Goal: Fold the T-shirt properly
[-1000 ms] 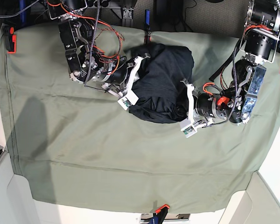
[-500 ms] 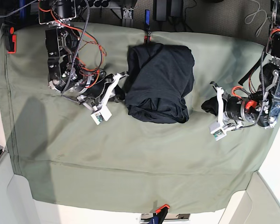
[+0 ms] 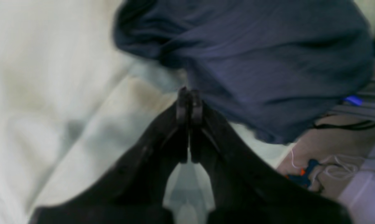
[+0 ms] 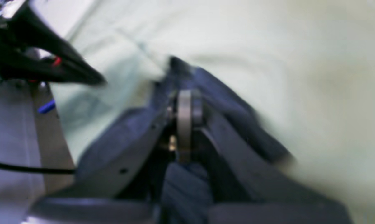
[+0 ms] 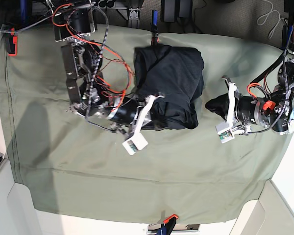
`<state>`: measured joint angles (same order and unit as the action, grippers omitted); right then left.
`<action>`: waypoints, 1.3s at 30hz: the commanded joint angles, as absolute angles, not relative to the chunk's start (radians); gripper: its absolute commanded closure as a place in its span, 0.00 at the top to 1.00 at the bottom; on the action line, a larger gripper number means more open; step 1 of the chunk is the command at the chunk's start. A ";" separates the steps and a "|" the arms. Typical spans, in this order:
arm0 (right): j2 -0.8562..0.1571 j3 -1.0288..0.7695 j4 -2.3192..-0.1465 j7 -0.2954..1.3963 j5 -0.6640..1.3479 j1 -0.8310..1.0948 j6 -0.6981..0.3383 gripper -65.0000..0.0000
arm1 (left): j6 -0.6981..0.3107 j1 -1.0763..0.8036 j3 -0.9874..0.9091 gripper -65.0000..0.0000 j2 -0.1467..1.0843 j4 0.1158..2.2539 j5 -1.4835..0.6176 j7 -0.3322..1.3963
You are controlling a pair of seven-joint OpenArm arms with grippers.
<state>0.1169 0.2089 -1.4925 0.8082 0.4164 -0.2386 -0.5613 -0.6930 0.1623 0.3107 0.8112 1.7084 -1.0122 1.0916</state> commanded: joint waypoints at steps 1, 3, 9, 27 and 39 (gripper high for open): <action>0.128 0.230 -1.483 0.775 0.399 -0.267 -0.564 0.00 | -0.698 0.162 0.300 0.00 0.822 1.736 -1.037 1.081; 0.134 0.276 -1.422 0.746 0.361 -0.296 -0.561 0.00 | -0.698 0.132 0.300 0.00 0.806 1.757 -1.039 1.081; 0.130 0.318 -1.222 0.701 0.284 -0.369 -0.560 0.00 | -0.698 0.011 0.300 0.00 0.696 1.763 -1.026 1.064; 0.055 0.214 -1.136 0.626 0.218 -0.396 -0.546 0.00 | -0.698 -0.022 0.300 0.00 0.577 1.552 -0.721 0.834; 0.055 0.177 -1.441 0.752 0.353 -0.395 -0.546 0.00 | -0.698 -0.022 0.280 0.00 0.667 1.814 -0.807 0.953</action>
